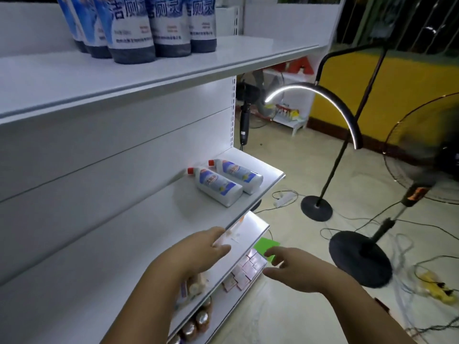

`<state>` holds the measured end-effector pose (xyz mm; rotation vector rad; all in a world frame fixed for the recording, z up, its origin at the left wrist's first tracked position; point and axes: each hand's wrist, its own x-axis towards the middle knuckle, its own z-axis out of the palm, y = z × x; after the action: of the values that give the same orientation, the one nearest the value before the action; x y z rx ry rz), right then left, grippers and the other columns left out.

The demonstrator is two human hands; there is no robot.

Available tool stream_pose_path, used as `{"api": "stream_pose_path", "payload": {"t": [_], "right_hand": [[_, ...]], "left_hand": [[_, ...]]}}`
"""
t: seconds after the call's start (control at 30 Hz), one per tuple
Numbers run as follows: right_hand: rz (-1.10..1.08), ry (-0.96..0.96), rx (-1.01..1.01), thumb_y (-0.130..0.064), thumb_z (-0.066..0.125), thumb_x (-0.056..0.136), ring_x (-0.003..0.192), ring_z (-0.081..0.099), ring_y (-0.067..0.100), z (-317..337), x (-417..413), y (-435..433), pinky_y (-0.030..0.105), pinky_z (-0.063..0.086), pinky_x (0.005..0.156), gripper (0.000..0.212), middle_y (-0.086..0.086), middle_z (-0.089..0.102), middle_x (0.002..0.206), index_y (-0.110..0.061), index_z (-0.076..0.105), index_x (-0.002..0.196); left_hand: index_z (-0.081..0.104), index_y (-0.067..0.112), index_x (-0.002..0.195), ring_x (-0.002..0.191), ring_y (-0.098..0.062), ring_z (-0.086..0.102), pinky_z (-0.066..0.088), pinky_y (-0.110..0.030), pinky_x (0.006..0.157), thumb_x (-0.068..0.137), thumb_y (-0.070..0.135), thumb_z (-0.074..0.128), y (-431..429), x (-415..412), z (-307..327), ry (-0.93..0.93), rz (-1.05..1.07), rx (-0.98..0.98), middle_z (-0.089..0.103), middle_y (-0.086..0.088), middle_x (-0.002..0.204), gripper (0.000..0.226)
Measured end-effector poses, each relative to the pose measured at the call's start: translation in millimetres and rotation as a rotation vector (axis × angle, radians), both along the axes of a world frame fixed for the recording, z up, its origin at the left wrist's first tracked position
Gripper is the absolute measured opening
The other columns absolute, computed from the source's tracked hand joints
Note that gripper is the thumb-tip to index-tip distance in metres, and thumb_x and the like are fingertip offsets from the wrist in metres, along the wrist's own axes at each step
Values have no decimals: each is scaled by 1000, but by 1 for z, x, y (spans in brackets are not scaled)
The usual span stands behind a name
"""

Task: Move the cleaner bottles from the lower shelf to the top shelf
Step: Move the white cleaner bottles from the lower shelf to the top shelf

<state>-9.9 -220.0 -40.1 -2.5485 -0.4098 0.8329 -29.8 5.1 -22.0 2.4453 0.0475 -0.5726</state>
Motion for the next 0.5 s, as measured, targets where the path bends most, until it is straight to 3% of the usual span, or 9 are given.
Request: {"api": "stream_pose_path", "payload": {"t": [0.13,0.3,0.4,0.5], "right_hand": [[61,-12,32,-51,53,87,108,55,12,-6,55,-18,26,46,94,51,-2,57,128,-31,44,133],[107,-11,40,-50,53,87,104,56,11,-10,131,-56,25,46,92,51,-1,57,128,-30,44,133],[151,-1,35,-52,51,87,99,57,12,-17,164,-50,23,46,87,52,-2,55,131,-30,43,134],[210,28,50,-55,50,87,107,57,14,-24,184,-39,25,45,91,53,-2,57,130,-30,44,133]], "left_hand": [[28,32,147,132,-19,42,37,-33,102,95,47,44,-19,40,2,22,98,52,39,0,150,56],[33,32,143,127,-16,47,37,-29,101,96,42,44,-62,91,16,25,150,37,45,2,144,50],[40,29,138,116,-16,53,42,-28,96,96,35,47,-67,107,18,-83,337,-29,53,1,135,43],[47,27,133,104,-11,57,46,-24,89,95,33,50,-71,113,7,-92,412,-81,58,3,118,38]]}}
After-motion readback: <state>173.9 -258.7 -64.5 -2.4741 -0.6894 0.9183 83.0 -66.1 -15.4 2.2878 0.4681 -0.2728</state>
